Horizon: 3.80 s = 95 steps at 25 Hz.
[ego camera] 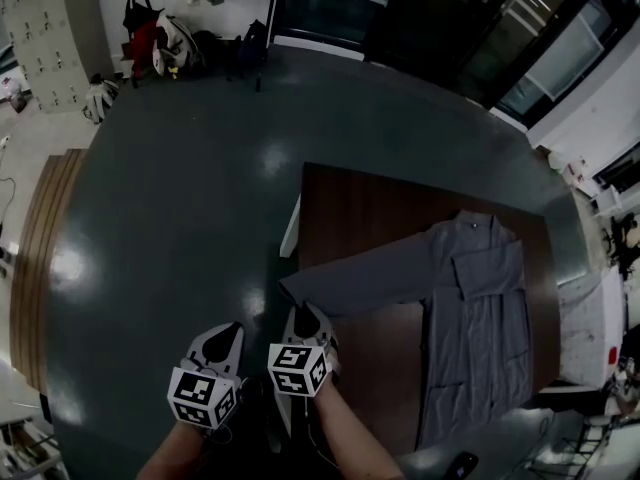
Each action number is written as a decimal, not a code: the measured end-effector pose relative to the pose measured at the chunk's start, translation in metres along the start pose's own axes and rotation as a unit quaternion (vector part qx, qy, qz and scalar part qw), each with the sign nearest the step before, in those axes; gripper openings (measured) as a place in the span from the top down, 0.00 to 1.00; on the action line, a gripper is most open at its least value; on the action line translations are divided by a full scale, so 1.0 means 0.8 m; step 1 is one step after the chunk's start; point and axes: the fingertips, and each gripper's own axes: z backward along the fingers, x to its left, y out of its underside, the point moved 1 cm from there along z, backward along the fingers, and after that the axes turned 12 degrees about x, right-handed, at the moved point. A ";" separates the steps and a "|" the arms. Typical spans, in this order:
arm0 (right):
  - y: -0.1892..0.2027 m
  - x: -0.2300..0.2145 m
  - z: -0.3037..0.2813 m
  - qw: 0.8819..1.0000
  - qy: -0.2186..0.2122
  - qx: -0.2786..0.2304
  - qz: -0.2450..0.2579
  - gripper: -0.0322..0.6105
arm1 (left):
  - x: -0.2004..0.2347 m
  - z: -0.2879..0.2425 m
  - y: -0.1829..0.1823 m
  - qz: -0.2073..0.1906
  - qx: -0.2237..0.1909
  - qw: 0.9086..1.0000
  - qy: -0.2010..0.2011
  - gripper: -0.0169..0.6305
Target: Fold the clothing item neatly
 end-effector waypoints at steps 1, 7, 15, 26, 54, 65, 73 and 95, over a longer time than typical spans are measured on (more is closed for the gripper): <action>-0.002 -0.007 0.007 1.000 -0.002 -0.007 -0.010 0.90 | -0.002 0.000 -0.001 0.000 -0.001 1.000 0.001 0.96; -0.022 -0.055 0.053 0.997 -0.023 -0.047 -0.064 0.90 | -0.018 -0.002 -0.006 -0.003 -0.008 1.000 0.009 0.96; -0.009 -0.146 0.104 0.990 -0.051 -0.094 -0.091 0.90 | -0.093 -0.007 -0.015 -0.028 -0.022 0.999 0.001 0.96; 0.059 -0.282 0.149 0.971 -0.138 -0.139 -0.134 0.91 | -0.261 -0.030 -0.019 -0.029 -0.058 0.997 -0.050 0.96; 0.146 -0.425 0.171 0.976 -0.067 -0.138 -0.152 0.92 | -0.354 -0.077 -0.032 -0.033 -0.080 0.993 -0.077 0.96; 0.187 -0.524 0.156 0.961 -0.153 -0.174 -0.151 0.92 | -0.463 -0.130 -0.033 -0.034 -0.095 0.987 -0.123 0.96; 0.202 -0.577 0.154 0.947 -0.238 -0.192 -0.103 0.92 | -0.552 -0.148 -0.027 -0.007 -0.103 0.972 -0.211 0.96; 0.178 -0.805 0.102 0.943 -0.218 -0.177 -0.181 0.92 | -0.583 -0.277 -0.089 -0.042 -0.088 0.986 -0.137 0.96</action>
